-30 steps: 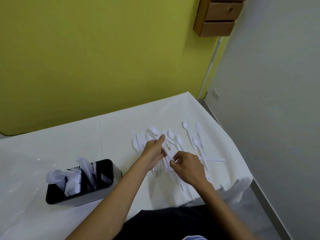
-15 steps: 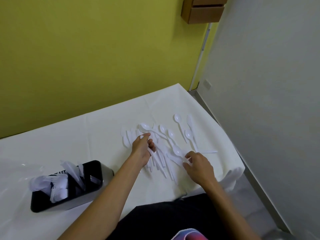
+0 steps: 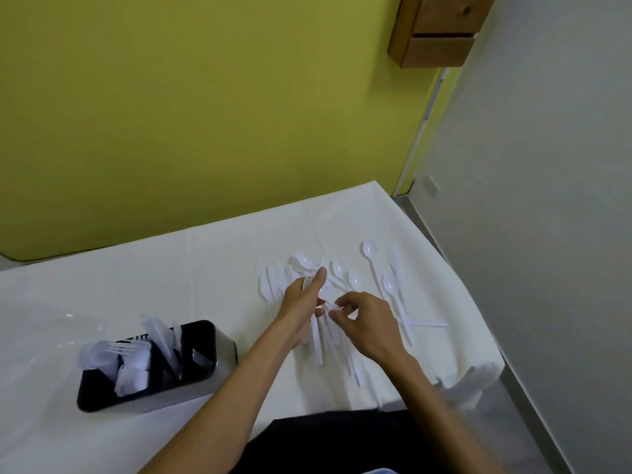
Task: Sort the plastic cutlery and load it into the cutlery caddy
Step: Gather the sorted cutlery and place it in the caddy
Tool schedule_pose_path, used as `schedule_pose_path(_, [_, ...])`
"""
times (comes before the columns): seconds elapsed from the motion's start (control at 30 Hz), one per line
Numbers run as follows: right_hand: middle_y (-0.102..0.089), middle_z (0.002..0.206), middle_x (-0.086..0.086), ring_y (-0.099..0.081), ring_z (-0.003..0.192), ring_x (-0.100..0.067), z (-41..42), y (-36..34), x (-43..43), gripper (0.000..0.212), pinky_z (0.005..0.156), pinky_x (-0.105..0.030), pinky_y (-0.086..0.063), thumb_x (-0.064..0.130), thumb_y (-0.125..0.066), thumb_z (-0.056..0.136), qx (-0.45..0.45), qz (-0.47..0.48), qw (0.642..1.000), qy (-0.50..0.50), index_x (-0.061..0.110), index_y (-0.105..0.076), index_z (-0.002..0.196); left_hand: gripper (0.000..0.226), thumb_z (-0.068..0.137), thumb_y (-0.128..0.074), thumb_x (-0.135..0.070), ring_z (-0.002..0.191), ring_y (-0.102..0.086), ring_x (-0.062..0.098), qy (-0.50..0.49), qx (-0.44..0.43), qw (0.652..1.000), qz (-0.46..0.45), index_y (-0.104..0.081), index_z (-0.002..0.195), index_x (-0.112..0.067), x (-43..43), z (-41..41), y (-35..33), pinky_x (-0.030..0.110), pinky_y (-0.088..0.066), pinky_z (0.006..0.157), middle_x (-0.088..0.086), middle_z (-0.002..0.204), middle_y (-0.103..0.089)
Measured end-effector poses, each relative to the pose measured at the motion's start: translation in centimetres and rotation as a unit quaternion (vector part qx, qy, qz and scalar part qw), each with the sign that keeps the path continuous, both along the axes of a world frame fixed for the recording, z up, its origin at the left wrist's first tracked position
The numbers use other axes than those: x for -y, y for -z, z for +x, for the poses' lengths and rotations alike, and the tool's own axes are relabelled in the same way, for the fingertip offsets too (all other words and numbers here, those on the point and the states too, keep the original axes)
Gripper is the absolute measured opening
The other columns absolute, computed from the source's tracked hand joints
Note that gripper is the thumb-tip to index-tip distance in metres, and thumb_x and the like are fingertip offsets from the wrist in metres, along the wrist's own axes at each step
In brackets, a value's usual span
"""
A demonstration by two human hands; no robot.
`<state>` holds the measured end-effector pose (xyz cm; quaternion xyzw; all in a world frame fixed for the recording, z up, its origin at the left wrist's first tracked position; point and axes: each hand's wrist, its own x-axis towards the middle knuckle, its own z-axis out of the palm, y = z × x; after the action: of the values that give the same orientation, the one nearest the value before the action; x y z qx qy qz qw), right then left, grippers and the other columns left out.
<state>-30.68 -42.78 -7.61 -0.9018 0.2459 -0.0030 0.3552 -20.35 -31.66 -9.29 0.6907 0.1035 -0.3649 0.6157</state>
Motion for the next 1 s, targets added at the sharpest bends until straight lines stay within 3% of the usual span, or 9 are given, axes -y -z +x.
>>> schedule_pose_path(0.1, [-0.069, 0.087, 0.015, -0.062, 0.082, -0.002, 1.7, -0.7, -1.2, 0.027, 0.069, -0.024, -0.049, 0.054, -0.064, 0.088, -0.003, 0.024, 0.998, -0.053, 0.030, -0.072, 0.095, 0.023, 0.097, -0.056, -0.031, 0.074, -0.065, 0.018, -0.046, 0.040, 0.998, -0.008, -0.065, 0.107, -0.013, -1.0, 0.6, -0.3, 0.030, -0.051, 0.068, 0.006, 0.093, -0.069])
schedule_pose_path(0.2, [-0.073, 0.094, 0.013, -0.065, 0.089, -0.001, 3.0, -0.5, -1.2, 0.020, 0.080, -0.023, -0.051, 0.039, -0.065, 0.091, 0.010, 0.067, 0.996, -0.060, 0.023, -0.075, 0.098, 0.014, 0.099, -0.051, -0.017, 0.064, -0.056, 0.017, -0.139, 0.043, 0.989, 0.002, -0.062, 0.104, -0.011, -2.5, 1.4, -0.4, 0.027, -0.044, 0.058, 0.004, 0.078, -0.061])
schedule_pose_path(0.37, [-0.060, 0.115, 0.000, -0.063, 0.101, -0.022, 5.2, 1.8, -1.2, 0.031, 0.078, -0.031, -0.047, 0.035, -0.058, 0.095, -0.095, -0.074, 0.991, -0.053, 0.019, -0.059, 0.121, 0.008, 0.099, -0.048, -0.010, 0.056, -0.056, 0.018, -0.225, -0.006, 0.974, -0.001, -0.055, 0.098, -0.008, -4.4, 2.2, 0.4, 0.029, -0.050, 0.056, 0.008, 0.076, -0.055])
schedule_pose_path(0.5, [-0.059, 0.080, 0.001, -0.057, 0.069, -0.019, 5.6, 2.2, -1.5, 0.011, 0.059, -0.027, -0.042, 0.023, -0.055, 0.090, -0.113, -0.128, 0.984, -0.051, 0.014, -0.055, 0.083, 0.008, 0.097, -0.051, -0.007, 0.051, -0.052, 0.018, -0.225, -0.035, 0.973, -0.028, -0.053, 0.090, -0.008, -4.5, 2.1, 0.6, 0.029, -0.049, 0.054, 0.008, 0.071, -0.050])
schedule_pose_path(0.63, [-0.040, 0.053, 0.000, -0.038, 0.048, -0.016, 5.2, 1.2, -1.1, 0.026, 0.048, -0.025, -0.032, 0.022, -0.059, 0.078, -0.121, -0.046, 0.991, -0.031, 0.014, -0.042, 0.059, 0.011, 0.096, -0.052, -0.013, 0.049, -0.040, 0.016, -0.175, -0.006, 0.984, 0.021, -0.053, 0.087, -0.008, -4.5, 2.1, 0.9, 0.029, -0.038, 0.053, 0.001, 0.060, -0.045])
schedule_pose_path(0.73, [-0.061, 0.056, -0.005, -0.057, 0.052, -0.021, 3.8, 0.0, -1.4, 0.022, 0.053, -0.033, -0.050, 0.024, -0.064, 0.076, -0.074, 0.060, 0.995, -0.010, 0.005, -0.063, 0.065, 0.032, 0.097, -0.058, -0.041, 0.052, -0.044, 0.016, -0.131, -0.004, 0.990, 0.044, -0.055, 0.095, -0.010, -4.0, 2.1, 0.8, 0.032, -0.041, 0.063, 0.001, 0.062, -0.049])
schedule_pose_path(0.8, [-0.069, 0.063, 0.003, -0.066, 0.059, -0.009, 2.5, -1.2, -2.2, 0.010, 0.058, -0.021, -0.054, 0.024, -0.067, 0.078, -0.056, 0.112, 0.992, -0.025, 0.015, -0.071, 0.073, 0.043, 0.094, -0.058, -0.055, 0.061, -0.051, 0.017, -0.109, 0.004, 0.992, 0.065, -0.052, 0.106, -0.014, -3.6, 2.2, 0.4, 0.032, -0.046, 0.065, 0.003, 0.075, -0.057])
schedule_pose_path(0.9, [-0.069, 0.066, 0.011, -0.063, 0.056, 0.003, 1.3, -2.1, -2.8, 0.003, 0.055, -0.010, -0.045, 0.027, -0.071, 0.079, -0.069, 0.136, 0.985, -0.079, 0.024, -0.071, 0.079, 0.031, 0.098, -0.056, -0.045, 0.072, -0.057, 0.019, -0.103, 0.027, 0.992, 0.065, -0.055, 0.106, -0.015, -3.3, 2.5, 0.2, 0.032, -0.048, 0.068, 0.005, 0.094, -0.065])
schedule_pose_path(1.0, [-0.073, 0.082, 0.009, -0.065, 0.064, 0.001, 2.4, -1.5, -1.3, 0.014, 0.062, -0.014, -0.049, 0.033, -0.071, 0.085, -0.051, 0.134, 0.987, -0.072, 0.021, -0.074, 0.092, 0.013, 0.098, -0.051, -0.022, 0.063, -0.053, 0.016, -0.123, 0.033, 0.991, 0.046, -0.057, 0.094, -0.011, -3.4, 2.9, 0.1, 0.030, -0.041, 0.060, 0.003, 0.081, -0.062])
